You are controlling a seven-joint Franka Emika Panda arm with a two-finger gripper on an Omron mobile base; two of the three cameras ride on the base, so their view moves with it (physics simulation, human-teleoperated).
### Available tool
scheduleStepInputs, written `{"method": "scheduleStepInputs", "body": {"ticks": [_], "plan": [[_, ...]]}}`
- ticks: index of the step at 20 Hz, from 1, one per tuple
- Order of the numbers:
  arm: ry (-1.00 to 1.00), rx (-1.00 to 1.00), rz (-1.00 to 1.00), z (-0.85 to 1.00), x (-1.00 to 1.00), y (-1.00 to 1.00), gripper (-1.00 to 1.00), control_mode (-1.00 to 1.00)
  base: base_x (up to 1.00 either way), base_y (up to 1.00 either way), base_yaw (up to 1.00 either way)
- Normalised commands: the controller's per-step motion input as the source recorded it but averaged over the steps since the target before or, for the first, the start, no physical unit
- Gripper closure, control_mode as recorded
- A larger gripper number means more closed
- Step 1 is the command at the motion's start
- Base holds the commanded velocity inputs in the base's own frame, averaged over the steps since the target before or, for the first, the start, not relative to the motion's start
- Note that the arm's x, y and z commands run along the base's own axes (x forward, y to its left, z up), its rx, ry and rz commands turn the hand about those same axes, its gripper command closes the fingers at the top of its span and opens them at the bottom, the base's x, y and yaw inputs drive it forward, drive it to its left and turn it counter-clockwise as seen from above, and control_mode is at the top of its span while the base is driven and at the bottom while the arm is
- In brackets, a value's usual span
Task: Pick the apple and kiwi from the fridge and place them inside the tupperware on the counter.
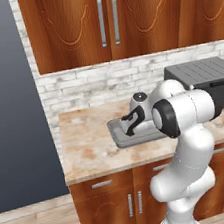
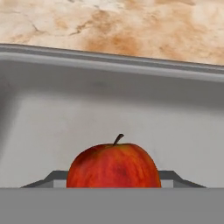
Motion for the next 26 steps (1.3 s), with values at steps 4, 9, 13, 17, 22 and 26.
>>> {"method": "scheduleStepInputs", "body": {"ticks": [4, 9, 13, 17, 22, 26], "plan": [[0.00, 0.00, 0.00, 0.02, 0.00, 0.00, -1.00, -1.00, 0.00, 0.00, 0.00], [-0.03, 0.00, -0.02, 0.37, -0.09, 0.00, -1.00, -1.00, 0.00, 0.00, 0.00], [-0.02, 0.00, 0.00, 0.43, -0.02, 0.00, -1.00, -1.00, 0.00, 0.00, 0.00], [0.00, 0.00, 0.00, 0.48, -0.81, -0.08, -1.00, -1.00, 0.00, 0.00, 0.00], [0.00, 0.00, 0.00, 0.79, -1.00, -0.32, -1.00, -1.00, 0.00, 0.00, 0.00], [-0.07, 0.00, 0.00, 1.00, -1.00, -0.24, -1.00, -1.00, 0.00, 0.00, 0.00]]}}
